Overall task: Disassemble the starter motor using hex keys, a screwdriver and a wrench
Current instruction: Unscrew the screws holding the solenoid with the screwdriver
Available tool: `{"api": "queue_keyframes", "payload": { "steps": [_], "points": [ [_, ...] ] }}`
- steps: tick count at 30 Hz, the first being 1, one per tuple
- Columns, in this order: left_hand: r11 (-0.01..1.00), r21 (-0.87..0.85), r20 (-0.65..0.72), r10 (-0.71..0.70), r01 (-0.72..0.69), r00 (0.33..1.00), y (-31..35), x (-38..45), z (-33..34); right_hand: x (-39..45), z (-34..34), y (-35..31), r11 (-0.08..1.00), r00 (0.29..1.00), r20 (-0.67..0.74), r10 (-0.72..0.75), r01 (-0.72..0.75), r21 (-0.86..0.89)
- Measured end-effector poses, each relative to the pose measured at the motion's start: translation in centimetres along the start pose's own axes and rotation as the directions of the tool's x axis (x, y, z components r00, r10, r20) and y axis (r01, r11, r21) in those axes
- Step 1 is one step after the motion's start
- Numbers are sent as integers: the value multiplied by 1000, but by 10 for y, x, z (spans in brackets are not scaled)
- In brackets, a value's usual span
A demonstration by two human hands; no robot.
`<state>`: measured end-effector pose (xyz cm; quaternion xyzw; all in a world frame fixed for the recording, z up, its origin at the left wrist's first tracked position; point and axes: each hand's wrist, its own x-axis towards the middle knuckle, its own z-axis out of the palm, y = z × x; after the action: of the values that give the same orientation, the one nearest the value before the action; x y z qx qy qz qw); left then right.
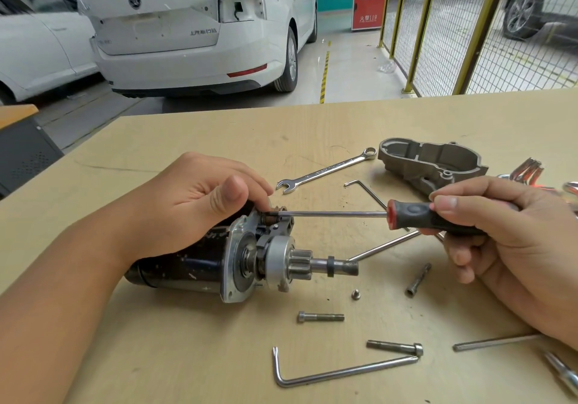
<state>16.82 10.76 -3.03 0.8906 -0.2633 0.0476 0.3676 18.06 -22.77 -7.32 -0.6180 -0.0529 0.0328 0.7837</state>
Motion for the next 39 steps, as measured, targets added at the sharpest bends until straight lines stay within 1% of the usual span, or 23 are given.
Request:
{"api": "queue_keyframes", "payload": {
  "steps": [3, 14, 15, 19, 25, 27, 31, 35, 37, 39],
  "points": [
    [997, 72, 1, 12, -12, 1000, -1, 1, -2, 0, 0, 1, 1000, 1000, -2, -10, 10, 6],
    [997, 62, 7, -40, 40, 999, 3, 2, -1, 3, -4, 3, 1000, 1000, 24, -4, 4, 7],
    [997, 54, 5, -49, 49, 999, 5, 2, 0, 3, -4, 3, 1000, 1000, 29, -5, 5, 8],
    [985, -80, 0, -155, 155, 988, 10, 2, 2, 2, -5, 1, 1000, 997, 78, -1, 1, -9],
    [977, -118, -4, -178, 176, 984, 15, 1, 4, -1, -5, -4, 999, 991, 129, 34, -32, -19],
    [979, -87, -7, -183, 182, 983, 16, 1, 4, -3, -3, -6, 999, 992, 121, 41, -36, -37],
    [978, -68, -14, -199, 198, 980, 16, 1, 4, -4, -2, -9, 994, 997, 57, 58, -53, -91],
    [977, -42, -36, -210, 209, 977, 13, 1, 3, -5, -5, -8, 1000, 995, 97, 10, -7, -26],
    [975, -30, -42, -220, 219, 975, 13, 1, 3, -3, -9, -8, 999, 992, 127, 4, -9, 39],
    [975, -27, -44, -221, 220, 974, 13, 1, 3, -1, -11, -9, 998, 988, 156, 7, -18, 64]
  ]
}}
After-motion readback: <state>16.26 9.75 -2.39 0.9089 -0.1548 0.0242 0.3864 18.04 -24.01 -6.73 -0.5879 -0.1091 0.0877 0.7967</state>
